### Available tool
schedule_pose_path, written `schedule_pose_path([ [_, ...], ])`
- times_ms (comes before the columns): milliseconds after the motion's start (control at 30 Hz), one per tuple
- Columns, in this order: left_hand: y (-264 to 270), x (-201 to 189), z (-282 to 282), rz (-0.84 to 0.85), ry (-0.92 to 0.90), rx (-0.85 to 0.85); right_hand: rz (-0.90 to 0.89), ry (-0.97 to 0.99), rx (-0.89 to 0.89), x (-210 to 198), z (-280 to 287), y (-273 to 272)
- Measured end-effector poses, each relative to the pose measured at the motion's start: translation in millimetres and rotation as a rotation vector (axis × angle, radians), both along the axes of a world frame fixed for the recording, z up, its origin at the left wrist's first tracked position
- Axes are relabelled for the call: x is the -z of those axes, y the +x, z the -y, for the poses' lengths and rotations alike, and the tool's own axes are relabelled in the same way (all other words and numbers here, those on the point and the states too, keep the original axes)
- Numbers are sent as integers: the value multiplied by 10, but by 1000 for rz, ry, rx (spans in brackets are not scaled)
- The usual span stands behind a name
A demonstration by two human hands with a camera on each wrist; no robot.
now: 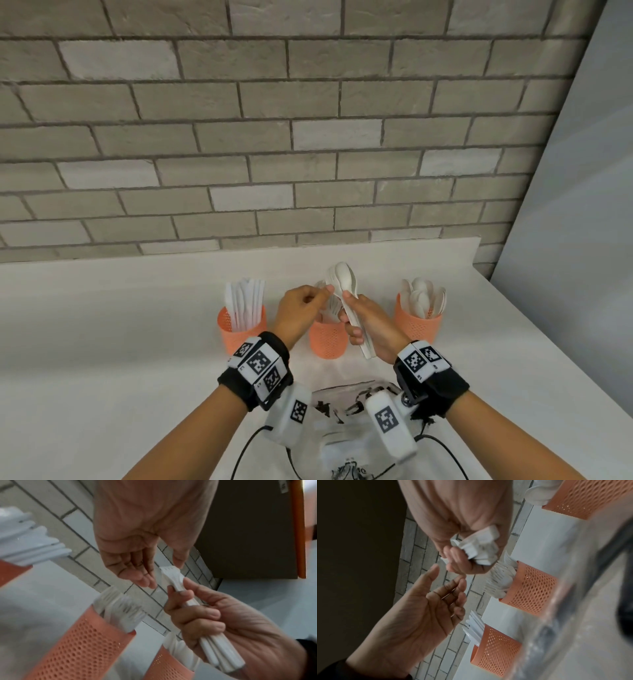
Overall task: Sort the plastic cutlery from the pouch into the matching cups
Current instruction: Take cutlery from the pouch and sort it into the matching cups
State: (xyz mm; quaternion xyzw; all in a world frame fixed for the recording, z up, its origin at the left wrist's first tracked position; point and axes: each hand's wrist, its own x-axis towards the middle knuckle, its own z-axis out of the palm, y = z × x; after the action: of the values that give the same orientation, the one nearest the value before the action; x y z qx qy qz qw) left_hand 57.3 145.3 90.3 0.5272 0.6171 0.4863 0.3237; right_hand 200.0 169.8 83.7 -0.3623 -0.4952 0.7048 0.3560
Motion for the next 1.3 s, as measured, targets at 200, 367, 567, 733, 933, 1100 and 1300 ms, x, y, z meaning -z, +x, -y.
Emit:
schedule_pose_path([
  [200,107,-16,-10,53,-2,-32,32,31,-1,22,82,-23],
  [367,71,-117,-13,76,-27,18,-20,12,4,15,95,-14],
  [567,20,-233,-5,225,-147,99,9,51,7,-7,124,-23],
  [733,67,-252,4,183,-226,164,35,93,-25,-78,161,-73],
  [933,99,-308,10,99,-229,127,39,118,-25,-140,184,-76],
  [1100,87,-373,46,145,-220,109,86,155,9,-143,207,-81],
  [1300,-23,-548,104,129,-200,82,195,173,167,-127,102,65],
])
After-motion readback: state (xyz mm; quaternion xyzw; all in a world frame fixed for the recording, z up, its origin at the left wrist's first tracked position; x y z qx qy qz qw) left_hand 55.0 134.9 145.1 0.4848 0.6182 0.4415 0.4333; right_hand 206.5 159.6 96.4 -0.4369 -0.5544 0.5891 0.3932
